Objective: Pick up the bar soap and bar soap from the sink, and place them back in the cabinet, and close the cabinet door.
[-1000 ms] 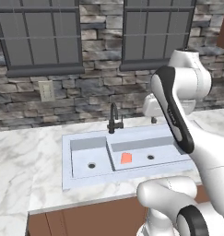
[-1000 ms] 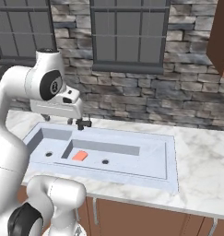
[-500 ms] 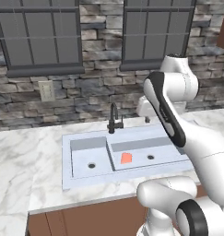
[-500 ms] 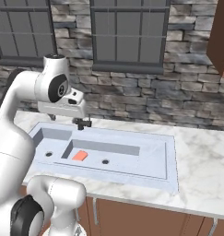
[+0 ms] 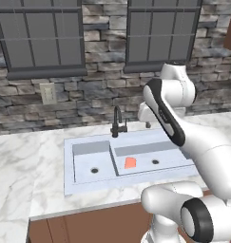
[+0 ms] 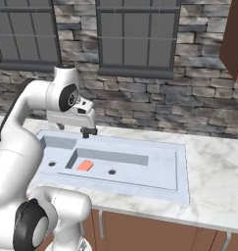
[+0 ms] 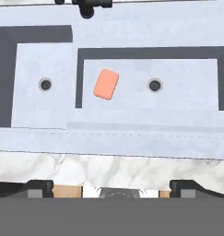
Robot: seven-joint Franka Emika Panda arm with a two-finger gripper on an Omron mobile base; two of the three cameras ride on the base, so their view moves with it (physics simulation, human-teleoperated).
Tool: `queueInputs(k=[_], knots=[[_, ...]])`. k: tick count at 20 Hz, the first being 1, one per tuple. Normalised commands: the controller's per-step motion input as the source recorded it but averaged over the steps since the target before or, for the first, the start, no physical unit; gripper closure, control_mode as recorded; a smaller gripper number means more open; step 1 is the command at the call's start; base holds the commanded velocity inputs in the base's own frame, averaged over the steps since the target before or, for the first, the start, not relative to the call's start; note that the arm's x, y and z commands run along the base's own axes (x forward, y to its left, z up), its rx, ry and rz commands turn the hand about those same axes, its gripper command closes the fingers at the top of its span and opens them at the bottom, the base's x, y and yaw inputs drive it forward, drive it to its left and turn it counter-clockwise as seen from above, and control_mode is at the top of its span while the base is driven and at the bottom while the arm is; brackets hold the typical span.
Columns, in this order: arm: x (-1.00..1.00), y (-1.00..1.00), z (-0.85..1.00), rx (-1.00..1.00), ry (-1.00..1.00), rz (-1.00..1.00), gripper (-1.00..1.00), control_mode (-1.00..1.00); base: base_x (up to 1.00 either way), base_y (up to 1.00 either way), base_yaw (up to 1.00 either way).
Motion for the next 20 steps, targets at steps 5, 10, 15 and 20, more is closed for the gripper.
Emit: queueInputs(k=[5, 10, 15, 20], knots=[[0.09, 0.00, -0.42, 0.00, 0.00, 0.00, -1.00, -1.00, 0.00, 0.00, 0.00], [0.03, 0.00, -0.42, 0.00, 0.00, 0.00, -1.00, -1.00, 0.00, 0.00, 0.00], [0.05, 0.00, -0.29, 0.00, 0.00, 0.00, -1.00, -1.00, 0.00, 0.00, 0.00], [0.26, 0.00, -0.16, 0.00, 0.00, 0.00, -1.00, -1.00, 0.00, 0.00, 0.00]])
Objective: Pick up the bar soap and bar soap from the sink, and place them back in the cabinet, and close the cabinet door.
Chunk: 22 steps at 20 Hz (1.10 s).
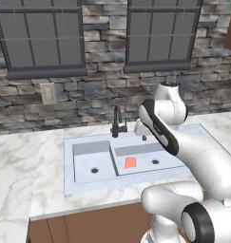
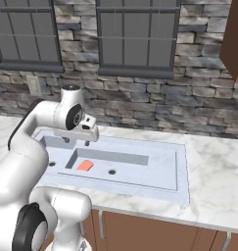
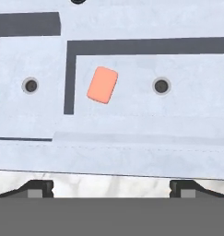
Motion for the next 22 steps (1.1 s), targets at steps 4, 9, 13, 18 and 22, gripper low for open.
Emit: queueInputs(k=[4, 9, 13, 18, 22], knots=[[0.33, 0.00, -0.13, 0.00, 0.00, 0.00, -1.00, -1.00, 0.00, 0.00, 0.00], [0.27, 0.00, -0.17, 0.00, 0.00, 0.00, -1.00, -1.00, 0.00, 0.00, 0.00], [0.19, 0.00, -0.27, 0.00, 0.00, 0.00, -1.00, -1.00, 0.00, 0.00, 0.00], [0.13, 0.00, -0.32, 0.00, 0.00, 0.00, -1.00, -1.00, 0.00, 0.00, 0.00], [0.11, 0.01, -0.31, 0.00, 0.00, 0.00, -1.00, -1.00, 0.00, 0.00, 0.00]])
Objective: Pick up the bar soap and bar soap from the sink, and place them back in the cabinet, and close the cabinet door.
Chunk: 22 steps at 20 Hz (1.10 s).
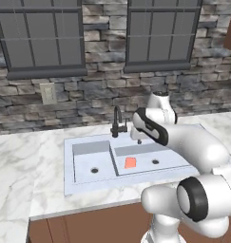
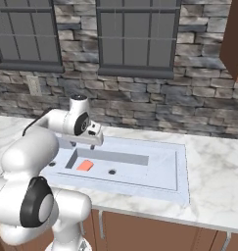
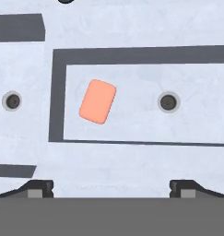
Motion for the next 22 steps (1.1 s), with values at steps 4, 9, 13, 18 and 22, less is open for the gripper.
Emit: queueInputs(k=[4, 9, 13, 18, 22], knots=[[0.09, 0.01, -0.28, 0.00, 0.00, 0.00, -1.00, -1.00, 0.00, 0.00, 0.00], [0.03, 0.02, -0.27, 0.00, 0.00, 0.00, -1.00, -1.00, 0.00, 0.00, 0.00], [0.00, 0.03, -0.21, 0.00, 0.00, 0.00, -1.00, -1.00, 0.00, 0.00, 0.00], [0.00, 0.05, -0.11, 0.00, 0.00, 0.00, -1.00, -1.00, 0.00, 0.00, 0.00], [0.00, 0.02, -0.08, 0.00, 0.00, 0.00, -1.00, -1.00, 0.00, 0.00, 0.00]])
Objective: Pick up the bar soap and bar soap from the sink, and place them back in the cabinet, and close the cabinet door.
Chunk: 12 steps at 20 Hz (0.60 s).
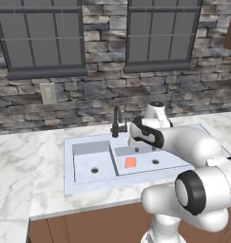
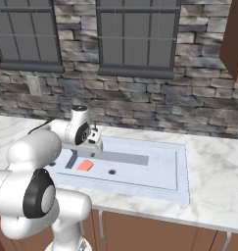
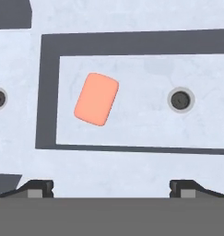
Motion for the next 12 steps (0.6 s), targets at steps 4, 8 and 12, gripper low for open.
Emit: queueInputs(k=[4, 8, 12], knots=[[0.00, 0.03, -0.13, 0.00, 0.00, 0.00, -1.00, -1.00, 0.00, 0.00, 0.00], [0.06, 0.02, -0.15, 0.00, 0.01, 0.00, -1.00, -1.00, 0.00, 0.00, 0.00], [0.04, 0.01, -0.15, 0.00, 0.01, 0.00, -1.00, -1.00, 0.00, 0.00, 0.00]])
